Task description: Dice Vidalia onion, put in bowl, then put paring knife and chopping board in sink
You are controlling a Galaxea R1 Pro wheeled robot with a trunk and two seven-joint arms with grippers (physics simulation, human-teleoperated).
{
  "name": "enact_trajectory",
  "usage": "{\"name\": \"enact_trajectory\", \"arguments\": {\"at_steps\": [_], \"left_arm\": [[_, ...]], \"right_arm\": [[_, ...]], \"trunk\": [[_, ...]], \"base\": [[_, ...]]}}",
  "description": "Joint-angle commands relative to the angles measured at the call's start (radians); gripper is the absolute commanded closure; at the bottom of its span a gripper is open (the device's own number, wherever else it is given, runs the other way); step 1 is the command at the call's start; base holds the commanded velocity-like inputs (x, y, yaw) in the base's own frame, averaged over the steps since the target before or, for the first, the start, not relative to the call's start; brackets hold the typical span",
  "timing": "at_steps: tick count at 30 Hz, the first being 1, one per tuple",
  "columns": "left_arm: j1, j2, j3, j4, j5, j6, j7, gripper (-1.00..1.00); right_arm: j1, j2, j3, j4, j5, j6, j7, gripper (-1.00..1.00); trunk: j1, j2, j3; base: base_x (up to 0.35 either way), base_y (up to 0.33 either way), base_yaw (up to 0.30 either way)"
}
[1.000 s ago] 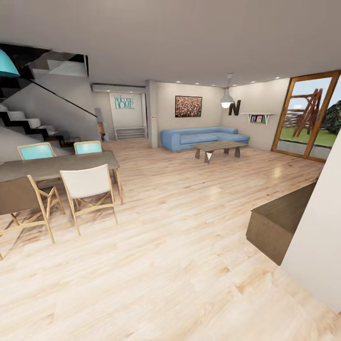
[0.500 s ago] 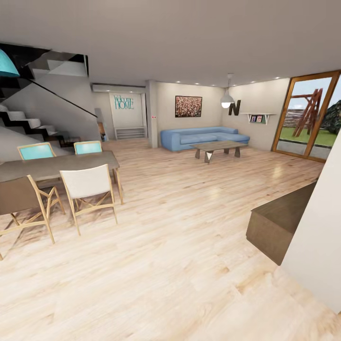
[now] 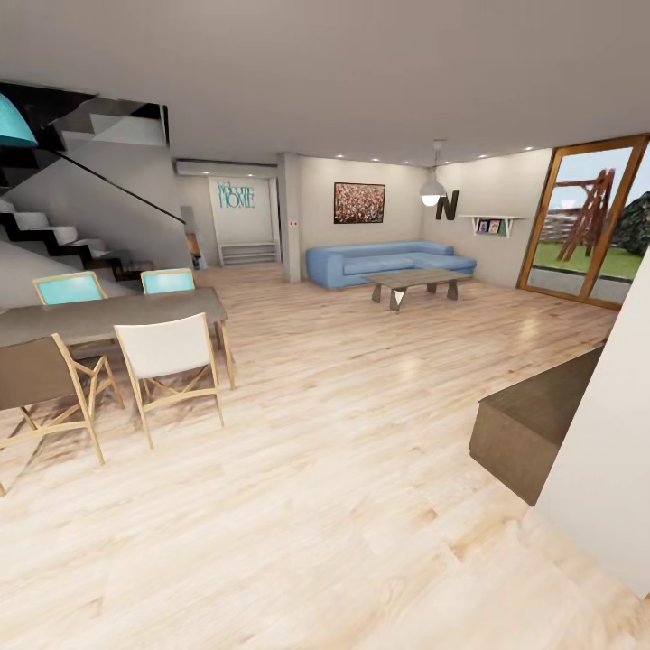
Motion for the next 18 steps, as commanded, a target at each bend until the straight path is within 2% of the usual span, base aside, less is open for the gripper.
{"name": "enact_trajectory", "arguments": {"at_steps": [1, 9, 18], "left_arm": [[0.000, 0.000, 0.000, 0.001, 0.000, -0.002, 0.000, -1.00], [0.000, 0.000, 0.000, 0.004, 0.001, -0.002, -0.001, -1.00], [0.000, 0.002, 0.000, 0.005, 0.001, -0.002, -0.002, -1.00]], "right_arm": [[0.000, 0.000, 0.000, -0.001, 0.000, -0.001, -0.003, -1.00], [0.000, 0.000, 0.000, 0.000, 0.000, -0.002, -0.004, -1.00], [0.001, 0.000, 0.001, -0.001, 0.000, -0.003, -0.004, -1.00]], "trunk": [[0.000, 0.000, -0.001], [0.000, 0.000, -0.001], [0.000, 0.000, -0.001]], "base": [[0.000, 0.000, 0.000], [0.000, 0.000, 0.120], [0.000, 0.000, 0.016]]}}
